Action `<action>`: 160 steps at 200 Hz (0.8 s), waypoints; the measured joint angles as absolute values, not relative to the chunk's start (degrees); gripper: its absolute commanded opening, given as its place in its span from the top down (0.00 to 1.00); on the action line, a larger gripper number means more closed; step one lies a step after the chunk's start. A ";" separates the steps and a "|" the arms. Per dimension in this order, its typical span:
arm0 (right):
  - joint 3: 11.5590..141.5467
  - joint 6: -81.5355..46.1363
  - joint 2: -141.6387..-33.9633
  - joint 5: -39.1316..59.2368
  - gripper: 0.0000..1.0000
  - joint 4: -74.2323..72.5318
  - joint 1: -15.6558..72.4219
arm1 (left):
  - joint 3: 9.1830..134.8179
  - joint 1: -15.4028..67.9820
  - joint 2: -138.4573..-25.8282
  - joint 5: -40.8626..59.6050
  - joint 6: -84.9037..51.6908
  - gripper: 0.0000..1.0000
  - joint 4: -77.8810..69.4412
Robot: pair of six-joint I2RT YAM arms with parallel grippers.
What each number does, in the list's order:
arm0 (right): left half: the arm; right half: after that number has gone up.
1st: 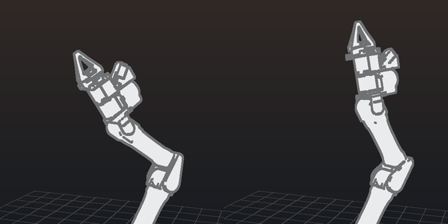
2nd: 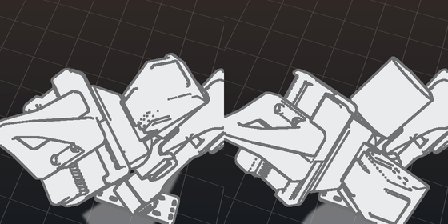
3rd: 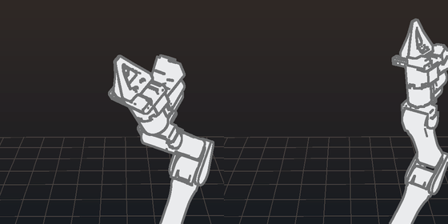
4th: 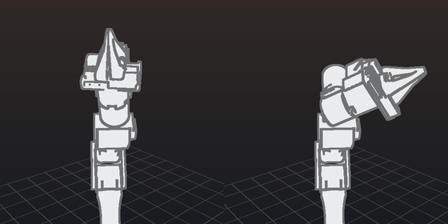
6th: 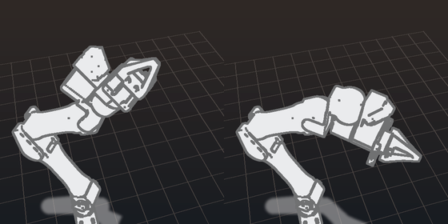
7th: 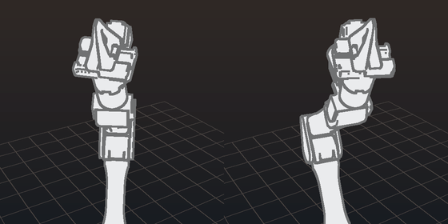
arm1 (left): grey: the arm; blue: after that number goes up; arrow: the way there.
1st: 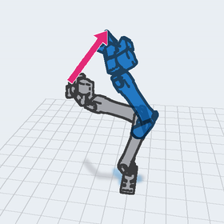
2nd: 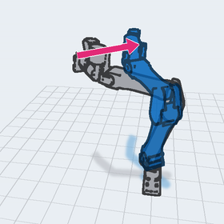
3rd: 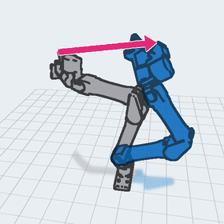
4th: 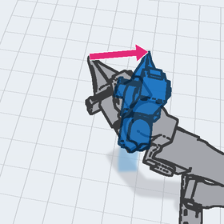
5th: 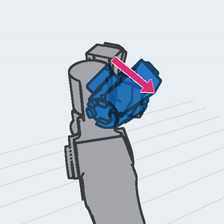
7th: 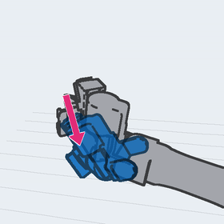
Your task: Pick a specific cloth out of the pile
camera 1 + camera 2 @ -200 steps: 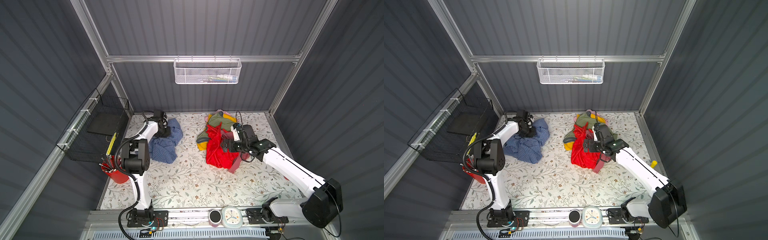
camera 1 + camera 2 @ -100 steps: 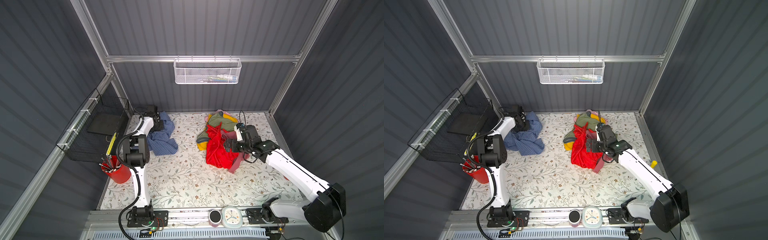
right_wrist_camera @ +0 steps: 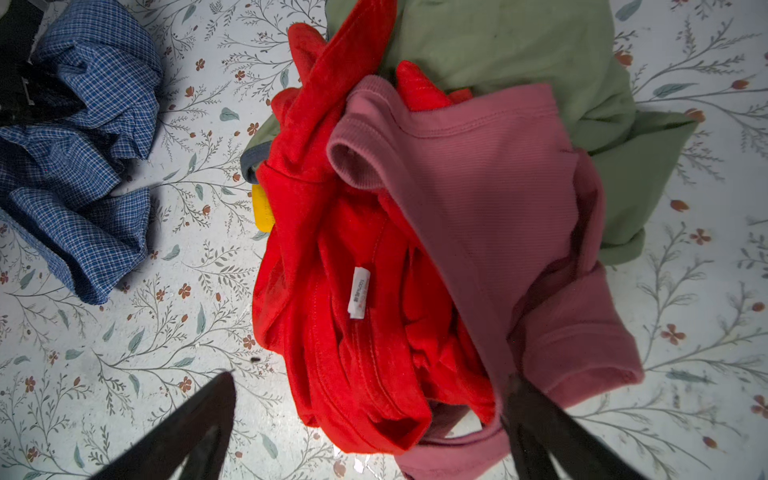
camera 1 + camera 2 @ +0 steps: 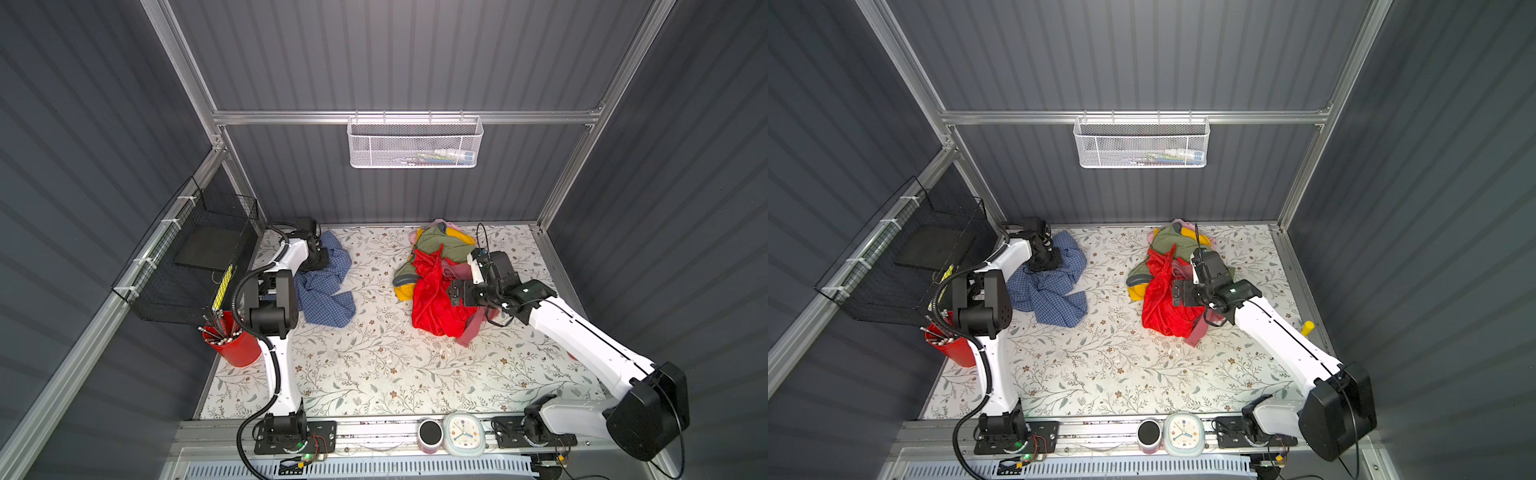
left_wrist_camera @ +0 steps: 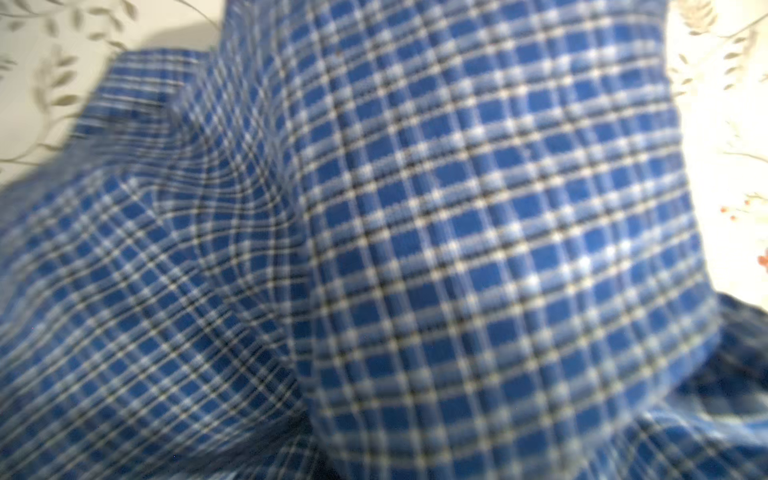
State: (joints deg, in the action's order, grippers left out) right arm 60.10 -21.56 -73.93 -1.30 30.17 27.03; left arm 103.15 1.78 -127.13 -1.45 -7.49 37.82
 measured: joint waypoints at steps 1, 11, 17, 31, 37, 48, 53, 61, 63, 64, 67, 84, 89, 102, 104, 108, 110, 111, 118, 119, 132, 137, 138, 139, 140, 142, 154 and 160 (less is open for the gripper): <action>60.10 -21.56 -73.93 -1.30 0.01 30.17 27.03 | 103.20 1.78 -127.20 -1.45 -7.51 0.86 37.85; 60.10 -21.56 -73.93 -1.34 0.01 30.28 27.03 | 103.92 1.78 -128.64 -1.32 -7.79 0.73 38.30; 60.03 -21.56 -73.87 -1.39 0.01 30.30 27.03 | 104.33 1.78 -129.25 -1.19 -8.21 0.69 38.54; 59.64 -21.54 -73.56 -1.54 0.01 30.28 27.03 | 105.01 1.78 -129.78 -1.02 -8.56 0.47 39.05; 59.40 -21.52 -73.43 -1.58 0.01 30.35 27.00 | 105.08 1.78 -129.69 -1.02 -8.45 0.40 39.27; 58.94 -21.50 -73.21 -1.61 0.01 30.48 26.92 | 105.10 1.80 -129.36 -0.97 -8.12 0.27 39.53; 58.81 -21.45 -73.14 -1.63 0.01 30.50 26.85 | 105.10 1.83 -129.21 -0.95 -8.34 0.21 39.75; 58.70 -21.39 -73.12 -1.67 0.01 30.65 26.74 | 105.10 1.83 -128.86 -0.93 -8.12 0.12 40.12; 58.67 -21.39 -73.12 -1.72 0.01 30.70 26.72 | 105.10 1.83 -128.75 -0.89 -8.38 0.11 40.27; 58.67 -21.39 -73.12 -1.72 0.01 30.70 26.70 | 105.10 1.85 -128.70 -0.91 -8.69 0.10 40.34; 58.65 -21.37 -73.12 -1.72 0.01 30.72 26.65 | 105.10 1.85 -128.40 -0.93 -8.01 0.09 40.58; 58.65 -20.99 -73.12 -1.74 0.01 30.92 26.50 | 104.60 1.83 -125.99 -1.02 -8.05 0.00 41.60; 58.65 -20.88 -73.12 -1.74 0.01 30.96 26.48 | 104.12 1.85 -124.77 -1.06 -7.64 0.00 41.58; 58.65 -20.49 -73.12 -1.74 0.01 30.98 26.44 | 101.97 2.20 -120.09 -1.08 -7.25 0.00 41.58; 58.65 -20.47 -73.12 -1.74 0.01 30.98 26.44 | 101.62 2.24 -119.33 -1.15 -7.16 0.00 41.60; 58.65 -20.38 -73.12 -1.74 0.01 30.98 26.41 | 101.19 2.33 -117.89 -1.23 -6.94 0.00 41.76; 58.65 -20.34 -73.12 -1.74 0.01 31.00 26.39 | 100.92 2.33 -117.08 -1.34 -6.76 0.00 41.78; 58.65 -20.32 -73.12 -1.74 0.01 31.00 26.39 | 100.79 2.33 -116.53 -1.45 -6.63 0.00 41.82; 58.65 -20.23 -73.12 -1.74 0.01 31.07 26.37 | 100.20 2.57 -113.73 -1.72 -6.04 0.00 42.00; 58.65 -20.21 -73.12 -1.74 0.01 31.09 26.37 | 100.14 2.61 -113.45 -1.74 -5.98 0.00 42.02; 58.65 -19.99 -73.12 -1.74 0.01 31.38 26.37 | 98.85 3.73 -108.40 -2.17 -4.38 0.00 42.13; 58.65 -19.88 -73.12 -1.74 0.01 31.44 26.37 | 98.24 4.38 -106.67 -2.46 -3.73 0.00 42.24; 58.65 -19.88 -73.12 -1.74 0.01 31.46 26.37 | 98.06 4.60 -106.24 -2.50 -3.60 0.00 42.33; 58.65 -19.88 -73.12 -1.74 0.01 31.48 26.37 | 97.95 4.73 -106.00 -2.52 -3.51 0.00 42.39; 58.65 -19.88 -73.12 -1.74 0.01 31.48 26.37 | 97.71 5.04 -105.51 -2.57 -3.38 0.00 42.44; 58.65 -19.84 -73.12 -1.74 0.01 31.48 26.37 | 97.34 5.39 -104.86 -2.81 -3.18 0.00 42.46; 58.67 -19.64 -73.12 -1.74 0.01 31.59 26.37 | 94.43 8.16 -101.36 -3.62 -2.33 0.00 42.89; 58.67 -19.44 -73.12 -1.74 0.01 31.64 26.33 | 92.23 9.67 -99.83 -3.92 -2.13 0.00 43.03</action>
